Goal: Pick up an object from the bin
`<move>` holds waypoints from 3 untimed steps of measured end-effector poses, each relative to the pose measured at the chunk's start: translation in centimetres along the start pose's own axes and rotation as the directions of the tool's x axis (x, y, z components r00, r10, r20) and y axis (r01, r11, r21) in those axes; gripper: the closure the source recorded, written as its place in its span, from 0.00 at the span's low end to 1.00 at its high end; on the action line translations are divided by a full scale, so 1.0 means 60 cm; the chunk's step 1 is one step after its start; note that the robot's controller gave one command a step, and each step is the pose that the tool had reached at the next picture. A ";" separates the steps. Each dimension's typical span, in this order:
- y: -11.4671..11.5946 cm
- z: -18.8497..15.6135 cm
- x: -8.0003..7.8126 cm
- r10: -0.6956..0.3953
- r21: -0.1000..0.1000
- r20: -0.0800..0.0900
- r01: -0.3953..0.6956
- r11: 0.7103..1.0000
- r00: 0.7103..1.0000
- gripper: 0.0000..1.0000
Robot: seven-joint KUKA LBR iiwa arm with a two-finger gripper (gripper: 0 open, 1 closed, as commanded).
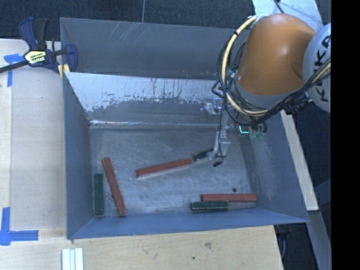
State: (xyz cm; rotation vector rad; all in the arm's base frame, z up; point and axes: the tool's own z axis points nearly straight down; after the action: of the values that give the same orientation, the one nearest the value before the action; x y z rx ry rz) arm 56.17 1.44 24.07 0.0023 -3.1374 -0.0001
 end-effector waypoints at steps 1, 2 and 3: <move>-0.033 0.232 -0.058 -0.261 0.001 0.001 0.261 0.965 0.965 0.00; -0.108 0.285 -0.049 -0.473 0.003 0.003 0.473 0.881 0.881 0.00; -0.105 0.282 -0.051 -0.471 0.003 0.006 0.471 0.882 0.882 1.00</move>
Offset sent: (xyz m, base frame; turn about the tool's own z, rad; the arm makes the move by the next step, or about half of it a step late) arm 0.0351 -0.0187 -0.1362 -0.2651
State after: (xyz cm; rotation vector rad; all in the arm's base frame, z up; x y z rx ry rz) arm 59.18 -4.88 7.14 0.7659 -3.0498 -0.0003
